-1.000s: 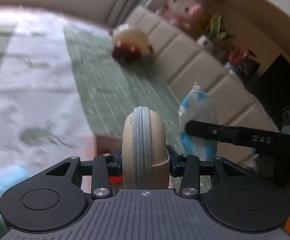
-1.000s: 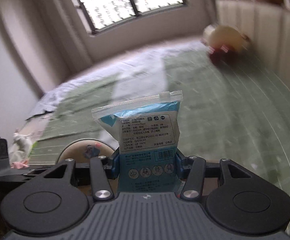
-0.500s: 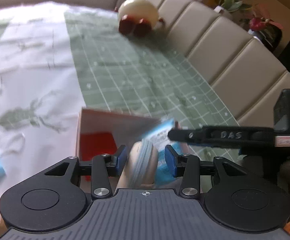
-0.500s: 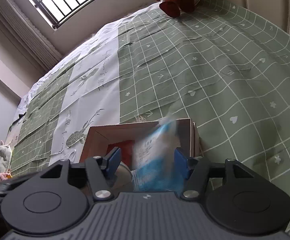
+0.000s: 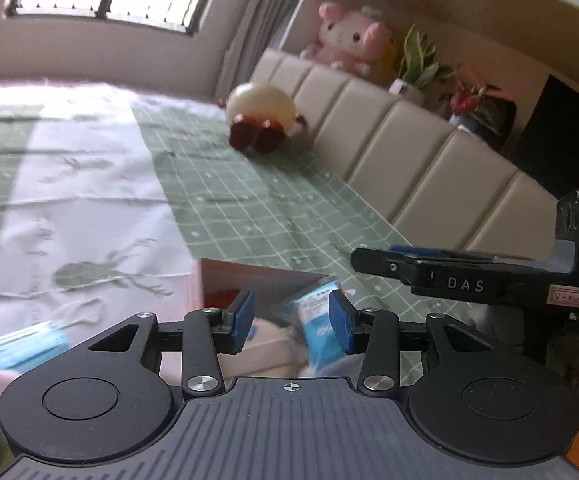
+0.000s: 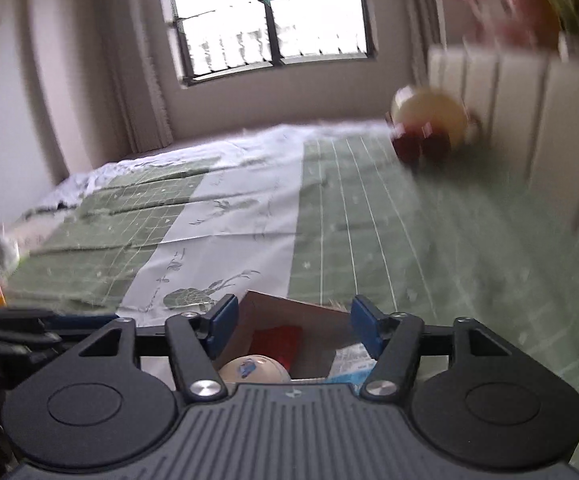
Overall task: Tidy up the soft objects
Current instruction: 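Move the left gripper to the pink tissue pack and grasp it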
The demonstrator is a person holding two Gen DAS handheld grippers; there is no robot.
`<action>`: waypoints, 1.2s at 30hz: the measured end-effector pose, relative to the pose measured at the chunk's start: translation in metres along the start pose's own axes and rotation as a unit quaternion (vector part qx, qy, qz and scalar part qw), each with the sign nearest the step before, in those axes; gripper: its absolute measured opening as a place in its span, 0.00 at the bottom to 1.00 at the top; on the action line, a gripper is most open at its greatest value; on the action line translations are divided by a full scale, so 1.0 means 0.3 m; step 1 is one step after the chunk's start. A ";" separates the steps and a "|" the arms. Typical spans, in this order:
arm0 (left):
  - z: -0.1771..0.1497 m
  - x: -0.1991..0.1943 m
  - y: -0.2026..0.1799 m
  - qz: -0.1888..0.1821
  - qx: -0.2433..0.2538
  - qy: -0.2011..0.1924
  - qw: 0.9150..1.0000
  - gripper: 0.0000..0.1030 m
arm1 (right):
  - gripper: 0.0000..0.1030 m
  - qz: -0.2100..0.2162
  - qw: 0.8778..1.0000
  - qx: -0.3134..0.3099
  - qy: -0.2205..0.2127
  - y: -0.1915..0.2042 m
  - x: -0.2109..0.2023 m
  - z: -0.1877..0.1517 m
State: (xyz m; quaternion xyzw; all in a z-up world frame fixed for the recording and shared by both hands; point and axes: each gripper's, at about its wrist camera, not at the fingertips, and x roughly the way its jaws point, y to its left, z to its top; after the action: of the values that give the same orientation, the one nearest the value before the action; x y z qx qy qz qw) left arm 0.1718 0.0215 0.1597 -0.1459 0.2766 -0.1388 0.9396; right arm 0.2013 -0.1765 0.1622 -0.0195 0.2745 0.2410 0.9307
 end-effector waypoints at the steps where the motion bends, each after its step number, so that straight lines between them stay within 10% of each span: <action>1: -0.026 -0.046 0.008 0.011 0.009 -0.014 1.000 0.44 | 0.65 -0.005 1.000 -0.016 -0.010 0.035 -0.020 -0.015; 7: -0.205 -0.272 0.092 0.092 0.029 -0.073 0.993 0.44 | 0.66 0.007 0.999 -0.033 -0.027 0.191 -0.067 -0.153; 20: -0.527 -0.459 0.358 0.146 -0.055 -0.056 0.986 0.44 | 0.66 0.064 0.993 -0.076 0.068 0.449 0.026 -0.521; 36: -0.475 -0.616 0.763 0.245 -0.182 -0.106 0.946 0.44 | 0.66 0.063 0.988 -0.110 0.085 0.532 0.051 -0.624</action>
State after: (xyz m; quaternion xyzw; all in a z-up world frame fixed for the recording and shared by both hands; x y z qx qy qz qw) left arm -0.0161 0.2670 0.0534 -0.2557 0.2233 0.1650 0.9260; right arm 0.0451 -0.0604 0.0108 -0.1251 0.3247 0.3250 0.8794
